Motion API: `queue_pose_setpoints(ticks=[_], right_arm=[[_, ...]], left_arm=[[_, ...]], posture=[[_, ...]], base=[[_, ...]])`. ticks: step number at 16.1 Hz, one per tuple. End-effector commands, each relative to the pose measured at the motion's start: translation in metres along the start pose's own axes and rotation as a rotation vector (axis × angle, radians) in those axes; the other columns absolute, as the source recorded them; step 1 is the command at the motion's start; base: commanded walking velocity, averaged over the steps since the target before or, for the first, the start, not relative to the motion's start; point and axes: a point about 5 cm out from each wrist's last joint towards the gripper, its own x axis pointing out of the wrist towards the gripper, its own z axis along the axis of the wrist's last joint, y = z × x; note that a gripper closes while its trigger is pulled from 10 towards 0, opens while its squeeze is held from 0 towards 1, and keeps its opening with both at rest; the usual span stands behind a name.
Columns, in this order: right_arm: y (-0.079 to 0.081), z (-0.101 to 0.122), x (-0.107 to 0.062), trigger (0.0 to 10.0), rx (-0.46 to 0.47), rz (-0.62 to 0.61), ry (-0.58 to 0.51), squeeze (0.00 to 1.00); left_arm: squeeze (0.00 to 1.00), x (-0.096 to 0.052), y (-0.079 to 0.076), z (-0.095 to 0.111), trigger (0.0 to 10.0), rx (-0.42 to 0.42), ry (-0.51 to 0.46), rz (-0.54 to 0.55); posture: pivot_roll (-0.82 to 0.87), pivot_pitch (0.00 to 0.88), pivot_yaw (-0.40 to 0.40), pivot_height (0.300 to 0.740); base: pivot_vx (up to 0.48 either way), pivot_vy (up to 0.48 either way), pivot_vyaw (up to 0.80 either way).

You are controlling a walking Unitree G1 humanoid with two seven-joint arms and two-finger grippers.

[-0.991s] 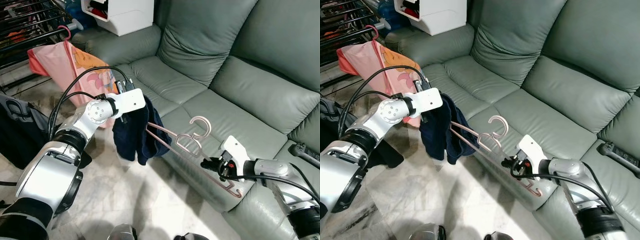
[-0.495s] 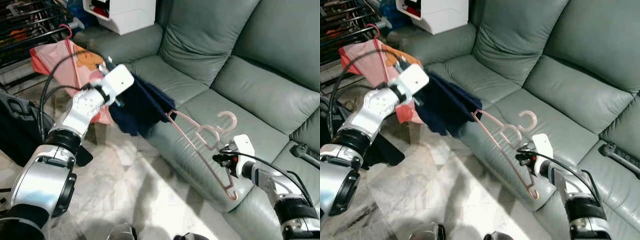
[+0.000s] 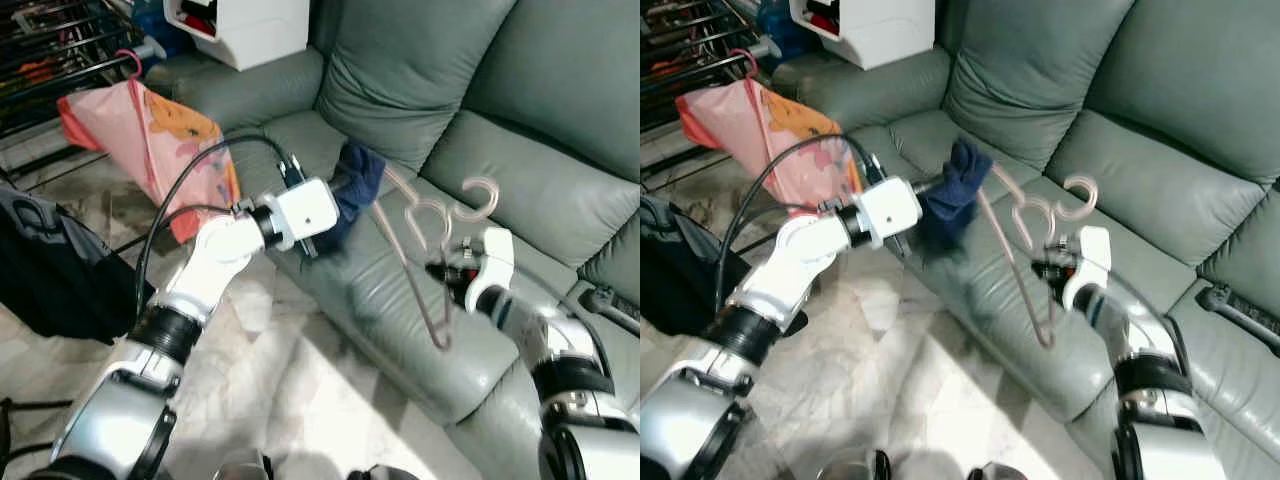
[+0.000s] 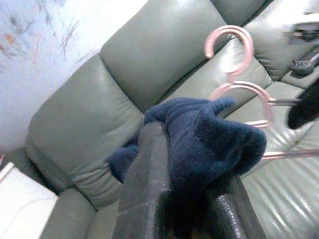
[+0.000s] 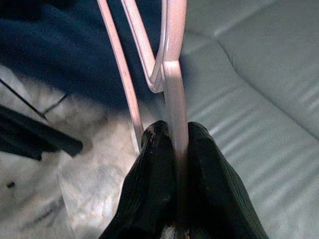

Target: Hang hanger

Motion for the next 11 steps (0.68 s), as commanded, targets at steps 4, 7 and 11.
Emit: queue_pose_setpoints(ticks=[4, 7, 11], right_arm=[[0.023, 0.03, 0.01, 10.0, 0.166, 0.072, -0.148, 0.0], [0.041, 0.06, 0.008, 10.0, 0.395, 0.167, -0.354, 0.0], [0.077, 0.097, 0.001, 10.0, 0.651, 0.377, -0.553, 0.0]], left_arm=[[0.0, 0.003, -0.025, 0.009, 10.0, 0.175, -0.04, -0.087], [0.0, 0.0, -0.022, -0.009, 10.0, 0.25, 0.086, -0.068], [0.0, 0.003, -0.032, -0.017, 10.0, 0.28, 0.111, -0.032]], posture=[[-0.01, 0.039, 0.012, 0.74], [-0.01, 0.041, 0.012, 0.74], [-0.02, 0.043, 0.014, 0.74]], base=[[0.0, 0.0, 0.0], [0.0, 0.0, 0.0], [0.0, 0.0, 0.0]])
